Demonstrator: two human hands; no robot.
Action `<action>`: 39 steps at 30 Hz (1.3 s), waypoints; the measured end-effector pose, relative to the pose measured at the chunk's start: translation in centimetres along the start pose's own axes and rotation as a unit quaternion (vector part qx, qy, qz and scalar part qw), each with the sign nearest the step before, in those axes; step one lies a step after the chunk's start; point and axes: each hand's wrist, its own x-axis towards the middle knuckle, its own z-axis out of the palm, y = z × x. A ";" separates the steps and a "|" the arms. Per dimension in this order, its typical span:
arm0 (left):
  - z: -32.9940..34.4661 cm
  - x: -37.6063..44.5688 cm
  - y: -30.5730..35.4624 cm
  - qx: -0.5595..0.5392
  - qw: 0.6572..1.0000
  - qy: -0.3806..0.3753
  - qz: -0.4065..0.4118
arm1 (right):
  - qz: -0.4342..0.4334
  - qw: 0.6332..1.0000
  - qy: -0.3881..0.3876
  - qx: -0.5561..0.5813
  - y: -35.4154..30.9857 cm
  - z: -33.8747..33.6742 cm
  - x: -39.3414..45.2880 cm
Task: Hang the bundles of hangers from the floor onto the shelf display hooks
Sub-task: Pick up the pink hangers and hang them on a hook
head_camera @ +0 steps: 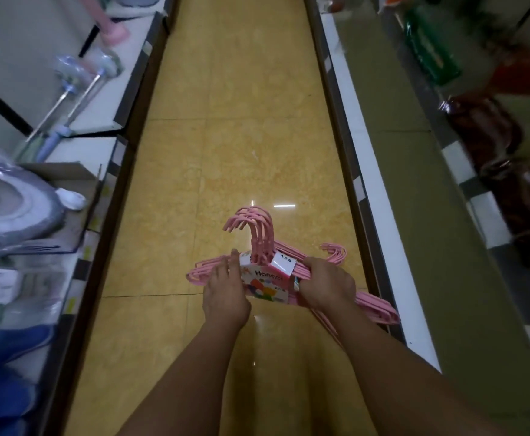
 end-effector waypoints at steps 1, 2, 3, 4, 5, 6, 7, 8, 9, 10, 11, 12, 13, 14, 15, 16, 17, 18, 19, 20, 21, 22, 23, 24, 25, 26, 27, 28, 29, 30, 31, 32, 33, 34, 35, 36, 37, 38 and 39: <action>-2.4 -1.0 0.4 0.005 1.000 0.002 -0.014 | -0.021 1.000 -0.009 -0.010 -1.0 -2.0 -1.2; -4.4 -1.8 0.5 0.010 0.999 0.002 -0.033 | -0.040 0.999 -0.017 -0.017 -1.8 -3.9 -2.4; -7.1 -2.8 0.6 0.014 0.999 -0.001 -0.050 | -0.055 0.998 -0.024 -0.022 -2.8 -6.0 -3.7; -9.3 -3.6 0.6 0.021 0.998 -0.008 -0.060 | -0.065 0.997 -0.032 -0.026 -3.8 -7.7 -5.0; -11.7 -4.6 0.6 0.031 0.997 -0.014 -0.064 | -0.075 0.996 -0.036 -0.029 -4.9 -9.7 -6.3; -13.8 -5.6 0.6 0.043 0.997 -0.017 -0.058 | -0.084 0.995 -0.039 -0.033 -6.0 -11.3 -7.6; -15.6 -6.6 0.6 0.049 0.997 -0.018 -0.052 | -0.094 0.994 -0.040 -0.038 -7.0 -12.7 -8.6; -18.0 -7.8 0.6 0.041 0.998 -0.015 -0.048 | -0.107 0.992 -0.039 -0.045 -8.3 -14.6 -9.8; -20.0 -9.1 0.7 0.026 0.999 -0.012 -0.044 | -0.117 0.991 -0.039 -0.051 -9.5 -16.2 -10.8; -22.3 -10.4 0.7 0.007 0.999 -0.007 -0.041 | -0.129 0.989 -0.036 -0.058 -10.8 -18.0 -11.9; -24.4 -11.6 0.7 -0.009 0.999 0.000 -0.038 | -0.138 0.988 -0.033 -0.064 -12.2 -19.7 -12.9; -26.2 -12.7 0.7 -0.014 0.999 0.008 -0.035 | -0.145 0.986 -0.027 -0.074 -13.3 -21.0 -13.7; -28.3 -14.0 0.7 -0.015 0.999 0.020 -0.033 | -0.155 0.984 -0.014 -0.086 -14.7 -22.6 -14.7; -30.0 -15.0 0.5 -0.012 0.999 0.028 -0.028 | -0.168 0.980 0.003 -0.107 -15.9 -23.7 -15.5; -31.7 -16.0 0.2 -0.011 0.999 0.038 -0.022 | -0.187 0.973 0.024 -0.130 -17.3 -25.0 -16.3; -33.1 -16.9 0.0 -0.012 0.999 0.044 -0.017 | -0.201 0.967 0.041 -0.152 -18.5 -26.0 -17.1; -34.2 -17.6 -0.2 -0.015 0.999 0.050 -0.014 | -0.213 0.961 0.054 -0.168 -19.6 -26.8 -17.7; -35.5 -18.4 -0.6 -0.024 0.998 0.059 -0.017 | -0.225 0.956 0.062 -0.180 -20.9 -27.8 -18.4; -36.7 -19.1 -0.8 -0.035 0.997 0.069 -0.021 | -0.236 0.951 0.065 -0.191 -22.0 -28.5 -19.1; -38.0 -19.9 -1.2 -0.043 0.995 0.082 -0.026 | -0.246 0.946 0.065 -0.202 -23.2 -29.0 -19.9; -39.2 -20.6 -1.6 -0.048 0.994 0.098 -0.028 | -0.254 0.942 0.065 -0.208 -24.4 -29.3 -20.5; -40.2 -21.2 -1.9 -0.051 0.992 0.109 -0.032 | -0.259 0.941 0.067 -0.209 -25.4 -29.5 -20.9; -41.4 -21.8 -2.4 -0.053 0.991 0.118 -0.041 | -0.265 0.940 0.067 -0.204 -26.8 -29.8 -21.5; -42.2 -22.3 -2.8 -0.055 0.990 0.123 -0.047 | -0.270 0.940 0.066 -0.200 -27.7 -30.0 -21.9; -43.4 -23.6 -3.9 -0.061 0.987 0.134 -0.064 | -0.293 0.933 0.062 -0.198 -29.4 -30.0 -22.7; -44.0 -24.3 -4.4 -0.068 0.985 0.142 -0.070 | -0.305 0.930 0.054 -0.200 -30.3 -30.0 -23.0; -44.1 -24.4 -4.7 -0.077 0.984 0.143 -0.074 | -0.312 0.927 0.046 -0.202 -30.9 -30.0 -23.0; -44.2 -24.8 -5.5 -0.089 0.981 0.146 -0.086 | -0.325 0.922 0.039 -0.207 -31.8 -29.9 -23.2; -44.4 -25.5 -6.3 -0.101 0.978 0.150 -0.101 | -0.345 0.913 0.037 -0.216 -32.7 -29.7 -23.5; -44.5 -26.4 -7.3 -0.116 0.973 0.161 -0.121 | -0.367 0.901 0.033 -0.228 -33.8 -29.4 -23.7; -44.7 -27.2 -8.0 -0.129 0.966 0.174 -0.139 | -0.388 0.891 0.030 -0.233 -34.8 -29.1 -24.0; -44.9 -27.9 -8.6 -0.137 0.961 0.185 -0.156 | -0.402 0.884 0.023 -0.235 -35.7 -28.9 -24.3; -45.0 -28.7 -9.3 -0.139 0.955 0.191 -0.177 | -0.423 0.876 0.018 -0.232 -36.8 -28.6 -24.7; -45.1 -29.6 -9.8 -0.137 0.951 0.198 -0.196 | -0.438 0.870 0.012 -0.227 -37.6 -28.3 -25.2; -45.1 -30.7 -10.2 -0.136 0.944 0.206 -0.218 | -0.454 0.864 0.000 -0.217 -38.4 -28.1 -25.8; -45.0 -31.6 -10.6 -0.138 0.938 0.212 -0.235 | -0.461 0.863 -0.020 -0.206 -39.1 -27.8 -26.3; -44.9 -32.4 -11.1 -0.137 0.933 0.218 -0.251 | -0.464 0.863 -0.046 -0.192 -39.7 -27.5 -26.7; -44.7 -33.5 -11.5 -0.135 0.927 0.223 -0.271 | -0.461 0.865 -0.084 -0.178 -40.4 -27.1 -27.3; -44.6 -34.6 -11.8 -0.131 0.920 0.229 -0.289 | -0.453 0.869 -0.128 -0.154 -41.0 -26.9 -28.0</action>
